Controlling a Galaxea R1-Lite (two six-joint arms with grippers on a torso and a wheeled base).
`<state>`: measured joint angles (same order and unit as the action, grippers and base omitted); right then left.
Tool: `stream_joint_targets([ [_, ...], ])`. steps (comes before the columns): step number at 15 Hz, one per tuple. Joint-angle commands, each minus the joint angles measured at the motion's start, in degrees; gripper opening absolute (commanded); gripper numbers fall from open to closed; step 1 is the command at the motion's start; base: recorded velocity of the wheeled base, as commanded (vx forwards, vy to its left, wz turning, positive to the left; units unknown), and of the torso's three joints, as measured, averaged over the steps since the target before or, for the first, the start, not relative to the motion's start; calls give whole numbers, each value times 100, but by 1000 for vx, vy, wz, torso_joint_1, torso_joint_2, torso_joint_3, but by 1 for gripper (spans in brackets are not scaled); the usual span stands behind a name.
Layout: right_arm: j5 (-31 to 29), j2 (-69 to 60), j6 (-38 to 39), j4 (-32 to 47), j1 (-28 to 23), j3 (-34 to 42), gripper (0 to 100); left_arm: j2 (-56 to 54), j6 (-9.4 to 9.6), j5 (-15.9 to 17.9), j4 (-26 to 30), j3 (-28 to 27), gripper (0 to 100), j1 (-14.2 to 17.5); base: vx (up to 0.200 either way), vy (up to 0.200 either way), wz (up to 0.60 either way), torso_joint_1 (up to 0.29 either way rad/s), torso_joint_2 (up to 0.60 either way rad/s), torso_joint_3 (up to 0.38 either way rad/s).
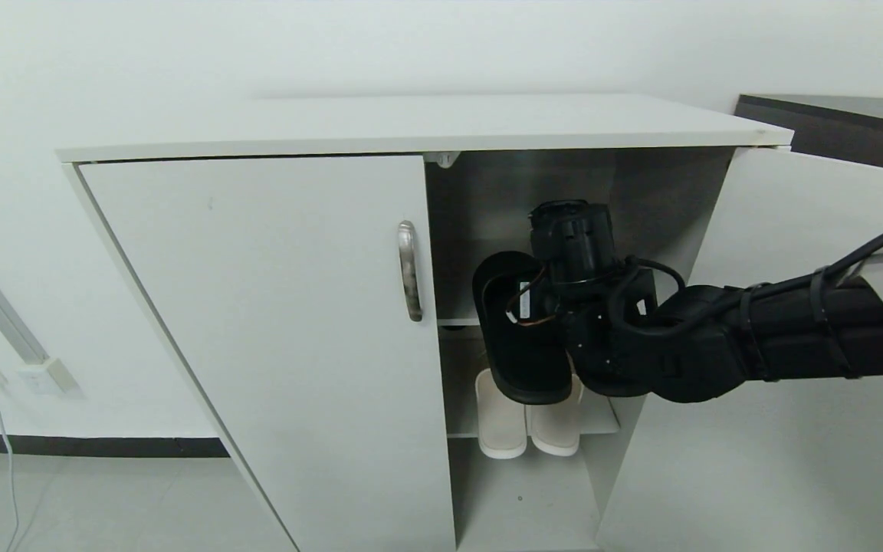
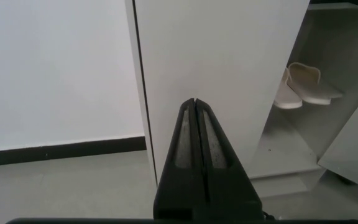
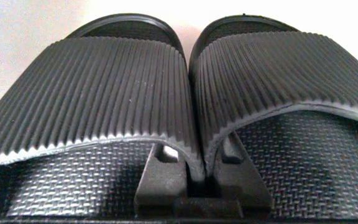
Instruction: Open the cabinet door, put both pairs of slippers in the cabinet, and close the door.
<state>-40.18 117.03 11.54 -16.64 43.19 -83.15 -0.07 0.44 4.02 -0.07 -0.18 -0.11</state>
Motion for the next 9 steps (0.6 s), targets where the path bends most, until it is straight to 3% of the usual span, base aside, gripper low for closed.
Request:
stream_joint_targets([
  [1,45,206,-3,64,-136,-263,0,7,9,2,-1,1,0,2,0,0,0,0,0,0],
  [9,248,804,41,1277,-426,-1942,0,7,0,-7,-1,1,0,2,0,0,0,0,0,0],
])
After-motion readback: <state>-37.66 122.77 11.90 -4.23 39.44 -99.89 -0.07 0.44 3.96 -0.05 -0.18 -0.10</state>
